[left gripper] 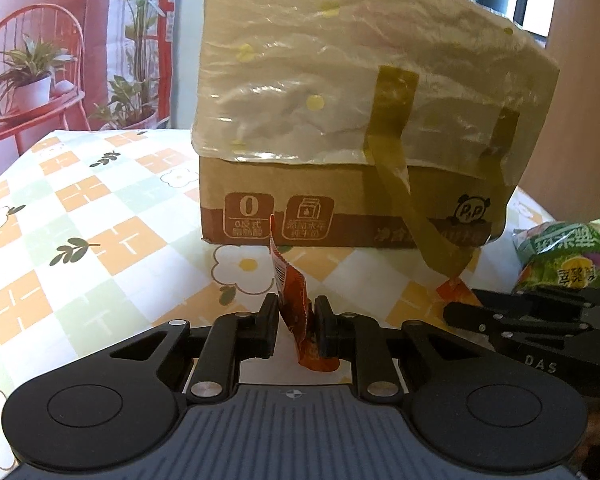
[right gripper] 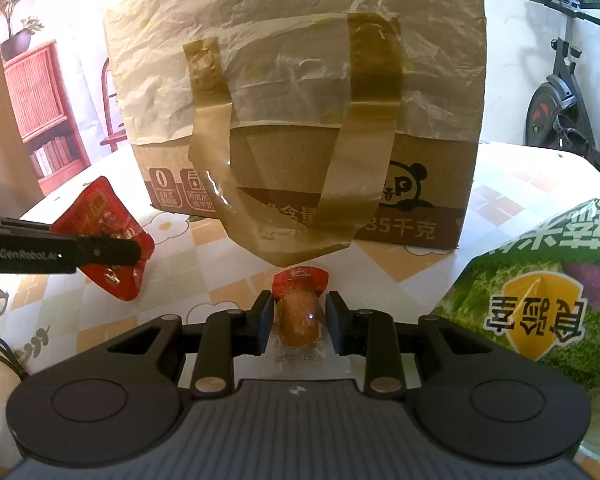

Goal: Organize snacks
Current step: 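Carry red wrapper and orange sausage over the box and release both inside, then move both tools to the green chip bag beside the box, then grasp green chip bag with left tool while right tool grips its other end, then lift green chip bag with both tools over the box and release inside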

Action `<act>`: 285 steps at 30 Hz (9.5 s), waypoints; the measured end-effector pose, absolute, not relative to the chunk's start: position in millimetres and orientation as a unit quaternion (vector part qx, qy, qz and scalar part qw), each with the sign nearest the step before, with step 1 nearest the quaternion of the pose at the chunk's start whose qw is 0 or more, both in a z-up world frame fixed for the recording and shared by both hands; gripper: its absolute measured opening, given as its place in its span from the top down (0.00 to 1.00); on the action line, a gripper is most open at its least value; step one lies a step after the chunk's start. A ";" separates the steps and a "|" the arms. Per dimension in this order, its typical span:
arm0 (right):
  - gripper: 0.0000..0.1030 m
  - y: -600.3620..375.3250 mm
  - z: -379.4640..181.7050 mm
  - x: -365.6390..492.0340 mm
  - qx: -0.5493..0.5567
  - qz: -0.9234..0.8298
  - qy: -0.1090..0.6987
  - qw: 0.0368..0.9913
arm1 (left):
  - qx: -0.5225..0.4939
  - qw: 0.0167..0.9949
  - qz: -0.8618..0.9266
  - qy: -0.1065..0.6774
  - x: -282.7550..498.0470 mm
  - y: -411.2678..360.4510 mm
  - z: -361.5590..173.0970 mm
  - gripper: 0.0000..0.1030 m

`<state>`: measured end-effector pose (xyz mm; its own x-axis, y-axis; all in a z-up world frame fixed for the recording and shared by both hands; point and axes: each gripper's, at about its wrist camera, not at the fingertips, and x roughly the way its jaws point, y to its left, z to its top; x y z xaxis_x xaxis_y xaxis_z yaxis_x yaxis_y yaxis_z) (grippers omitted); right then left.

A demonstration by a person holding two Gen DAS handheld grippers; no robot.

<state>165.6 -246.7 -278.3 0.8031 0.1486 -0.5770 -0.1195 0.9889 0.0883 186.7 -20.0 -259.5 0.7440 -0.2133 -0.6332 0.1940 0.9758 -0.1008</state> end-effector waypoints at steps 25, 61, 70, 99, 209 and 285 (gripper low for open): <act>0.70 -256.7 -194.3 119.3 0.061 0.090 0.209 0.972 | -0.043 0.948 -0.186 0.255 168.7 -3.7 -165.7 0.81; 0.52 -284.5 -83.0 311.1 0.062 0.030 0.211 0.975 | 0.031 0.959 -0.147 0.241 336.2 -56.7 -80.8 0.33; 0.52 -292.9 -72.5 250.6 0.049 0.034 0.175 0.983 | 0.006 0.960 -0.166 0.225 291.1 -53.8 -76.1 0.33; 0.51 -338.8 -200.4 96.4 0.059 -0.066 0.291 0.953 | -0.010 0.905 -0.307 0.295 233.9 -146.7 -174.1 0.33; 0.30 -336.6 -215.1 65.8 0.190 -0.059 0.345 0.917 | -0.137 0.806 -0.349 0.457 225.2 -163.5 -322.8 0.32; 0.41 -266.4 -96.8 341.7 0.259 0.029 0.269 0.927 | -0.015 0.931 -0.233 0.281 348.2 -22.0 -94.0 0.39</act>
<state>341.7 -266.4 -96.8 0.8533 0.1925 -0.4846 0.0867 0.8641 0.4958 348.2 -22.0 -94.0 0.7337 -0.4423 -0.5159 0.4249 0.8911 -0.1596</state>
